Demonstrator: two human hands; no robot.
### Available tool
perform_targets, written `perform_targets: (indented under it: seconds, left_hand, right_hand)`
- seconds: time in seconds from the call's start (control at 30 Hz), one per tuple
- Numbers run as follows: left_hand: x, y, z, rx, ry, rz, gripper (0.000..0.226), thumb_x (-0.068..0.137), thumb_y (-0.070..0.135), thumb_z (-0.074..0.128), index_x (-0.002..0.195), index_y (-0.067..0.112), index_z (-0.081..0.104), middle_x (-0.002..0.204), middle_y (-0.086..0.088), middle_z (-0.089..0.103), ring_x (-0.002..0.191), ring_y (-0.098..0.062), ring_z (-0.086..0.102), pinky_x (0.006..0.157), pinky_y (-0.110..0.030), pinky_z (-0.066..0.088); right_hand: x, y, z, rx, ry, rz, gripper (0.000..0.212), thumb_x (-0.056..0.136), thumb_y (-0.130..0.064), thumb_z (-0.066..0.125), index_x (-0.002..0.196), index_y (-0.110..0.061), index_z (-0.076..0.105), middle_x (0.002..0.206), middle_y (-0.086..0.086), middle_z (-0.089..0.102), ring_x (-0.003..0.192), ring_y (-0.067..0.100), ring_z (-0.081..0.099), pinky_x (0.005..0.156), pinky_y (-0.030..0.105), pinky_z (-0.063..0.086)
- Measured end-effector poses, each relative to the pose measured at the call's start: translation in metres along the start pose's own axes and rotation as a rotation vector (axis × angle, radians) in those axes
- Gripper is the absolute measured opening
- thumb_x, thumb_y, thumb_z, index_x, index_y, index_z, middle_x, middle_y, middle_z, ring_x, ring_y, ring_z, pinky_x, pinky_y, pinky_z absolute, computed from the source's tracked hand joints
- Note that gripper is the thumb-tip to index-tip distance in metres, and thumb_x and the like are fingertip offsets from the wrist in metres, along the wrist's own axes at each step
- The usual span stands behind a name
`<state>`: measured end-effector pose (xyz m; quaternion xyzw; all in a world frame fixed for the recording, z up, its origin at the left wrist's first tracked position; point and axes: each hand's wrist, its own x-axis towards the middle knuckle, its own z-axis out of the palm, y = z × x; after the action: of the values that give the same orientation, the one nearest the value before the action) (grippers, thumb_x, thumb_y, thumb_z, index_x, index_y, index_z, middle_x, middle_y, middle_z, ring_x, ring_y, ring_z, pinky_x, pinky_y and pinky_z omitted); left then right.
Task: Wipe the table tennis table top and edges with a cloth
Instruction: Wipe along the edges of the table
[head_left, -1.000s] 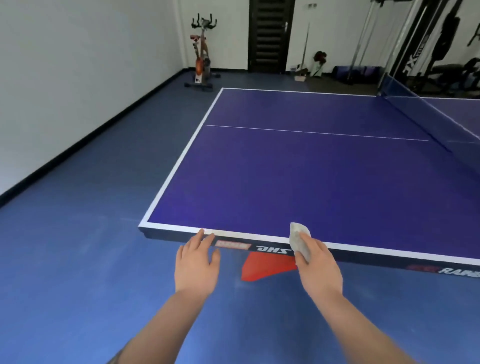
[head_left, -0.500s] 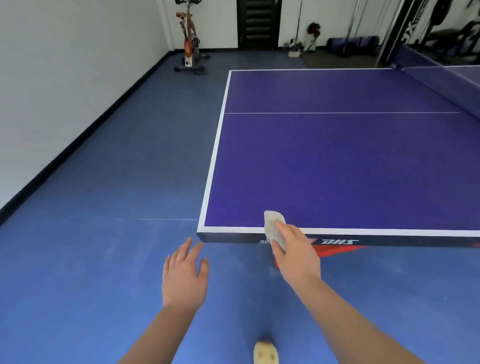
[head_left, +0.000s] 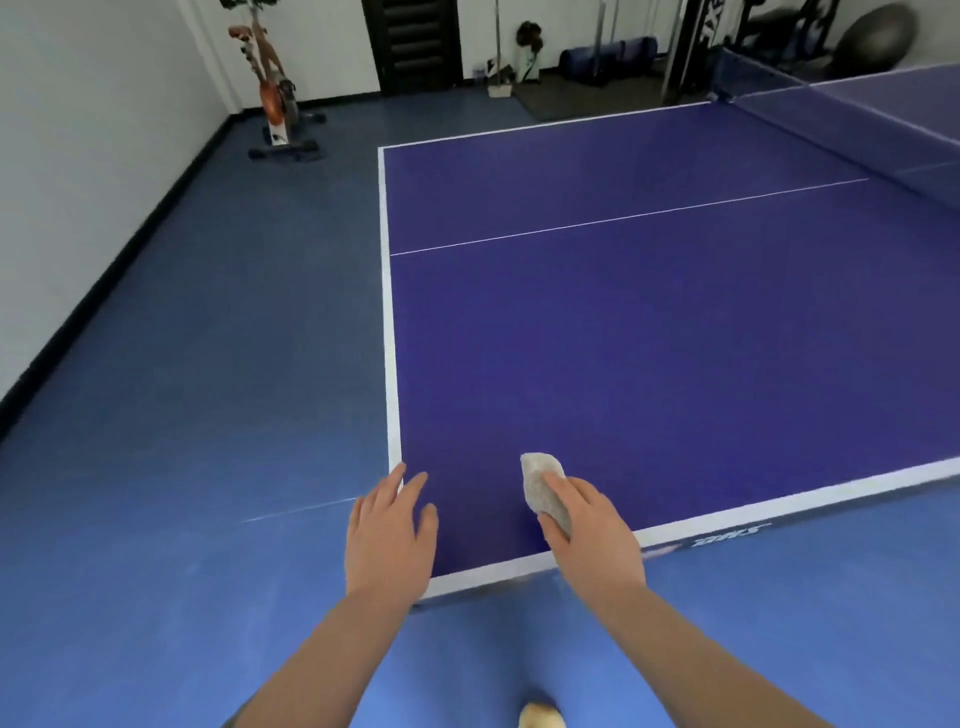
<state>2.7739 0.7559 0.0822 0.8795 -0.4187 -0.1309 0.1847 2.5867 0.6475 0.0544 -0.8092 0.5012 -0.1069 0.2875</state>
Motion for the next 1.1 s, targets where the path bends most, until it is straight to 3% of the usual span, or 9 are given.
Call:
perform_targets:
  seconds: [0.17, 0.33, 0.53, 0.63, 0.73, 0.83, 0.93, 1.03, 1.1]
  left_hand:
    - [0.037, 0.011, 0.010, 0.031, -0.139, 0.206, 0.045, 0.103, 0.033, 0.039, 0.148, 0.030, 0.036, 0.160, 0.010, 0.020, 0.147, -0.013, 0.020, 0.122, -0.030, 0.007]
    - [0.086, 0.028, 0.024, -0.019, -0.326, 0.565, 0.044, 0.103, 0.033, 0.042, 0.147, 0.032, 0.039, 0.159, 0.014, 0.021, 0.146, -0.007, 0.019, 0.120, -0.028, 0.004]
    - [0.110, 0.022, 0.011, -0.004, -0.668, 0.968, 0.042, 0.102, 0.036, 0.045, 0.143, 0.040, 0.040, 0.151, 0.029, 0.018, 0.138, 0.005, 0.008, 0.118, -0.024, 0.006]
    - [0.107, 0.013, -0.001, -0.084, -0.842, 1.127, 0.035, 0.097, 0.039, 0.054, 0.132, 0.044, 0.053, 0.146, 0.034, 0.026, 0.121, 0.027, 0.003, 0.116, -0.021, 0.008]
    - [0.096, -0.003, -0.010, -0.228, -1.013, 1.145, 0.018, 0.089, 0.045, 0.064, 0.106, 0.049, 0.063, 0.136, 0.037, 0.038, 0.115, 0.037, 0.013, 0.116, -0.021, 0.013]
    - [0.081, -0.013, -0.014, -0.307, -1.141, 1.127, 0.028, 0.074, 0.065, 0.064, 0.094, 0.046, 0.071, 0.130, 0.039, 0.049, 0.122, 0.019, 0.037, 0.113, -0.028, 0.026]
    - [0.060, -0.018, -0.019, -0.367, -1.246, 1.089, 0.007, 0.081, 0.037, 0.077, 0.087, 0.034, 0.076, 0.116, 0.044, 0.055, 0.113, 0.012, 0.051, 0.096, -0.015, 0.036]
    - [0.039, -0.026, -0.029, -0.398, -1.283, 1.057, 0.002, 0.082, 0.022, 0.077, 0.082, 0.024, 0.077, 0.115, 0.029, 0.062, 0.105, 0.014, 0.055, 0.086, -0.004, 0.038]
    - [0.026, -0.033, -0.037, -0.388, -1.299, 1.001, 0.007, 0.084, 0.015, 0.074, 0.081, 0.021, 0.077, 0.114, 0.021, 0.065, 0.098, 0.014, 0.059, 0.082, -0.004, 0.041]
  right_hand:
    - [0.005, -0.005, -0.003, 0.127, 0.083, 0.215, 0.046, 0.102, -0.035, 0.048, 0.147, -0.040, 0.037, 0.137, -0.020, 0.045, 0.119, 0.008, 0.048, 0.088, 0.026, 0.048]
    - [0.010, -0.017, -0.003, 0.371, 0.306, 0.532, 0.046, 0.100, -0.033, 0.051, 0.145, -0.038, 0.042, 0.134, -0.015, 0.050, 0.109, 0.007, 0.056, 0.091, 0.031, 0.050]
    - [-0.025, -0.082, 0.044, 0.826, 0.657, 0.869, 0.032, 0.099, -0.026, 0.054, 0.130, -0.036, 0.054, 0.094, -0.016, 0.063, 0.072, -0.010, 0.061, 0.057, 0.008, 0.043]
    - [-0.036, -0.112, 0.067, 1.084, 0.808, 0.966, 0.024, 0.098, -0.036, 0.057, 0.120, -0.030, 0.064, 0.101, -0.007, 0.070, 0.089, 0.003, 0.067, 0.072, 0.018, 0.049]
    - [-0.052, -0.142, 0.083, 1.331, 0.882, 1.009, 0.023, 0.099, -0.041, 0.054, 0.106, -0.025, 0.069, 0.101, 0.004, 0.073, 0.094, 0.020, 0.070, 0.075, 0.030, 0.052]
    - [-0.068, -0.166, 0.095, 1.446, 0.967, 0.966, 0.028, 0.101, -0.040, 0.051, 0.106, -0.019, 0.069, 0.106, 0.011, 0.071, 0.101, 0.028, 0.069, 0.081, 0.035, 0.053]
    - [-0.084, -0.186, 0.105, 1.546, 1.068, 0.898, 0.030, 0.104, -0.036, 0.048, 0.113, -0.017, 0.068, 0.109, 0.012, 0.072, 0.107, 0.029, 0.068, 0.089, 0.038, 0.054]
    - [-0.099, -0.209, 0.113, 1.609, 1.130, 0.840, 0.033, 0.106, -0.037, 0.042, 0.119, -0.018, 0.066, 0.115, 0.012, 0.072, 0.111, 0.026, 0.067, 0.100, 0.043, 0.052]
    - [-0.112, -0.223, 0.117, 1.629, 1.143, 0.843, 0.039, 0.107, -0.038, 0.036, 0.123, -0.015, 0.063, 0.117, 0.013, 0.071, 0.110, 0.023, 0.068, 0.095, 0.039, 0.054]
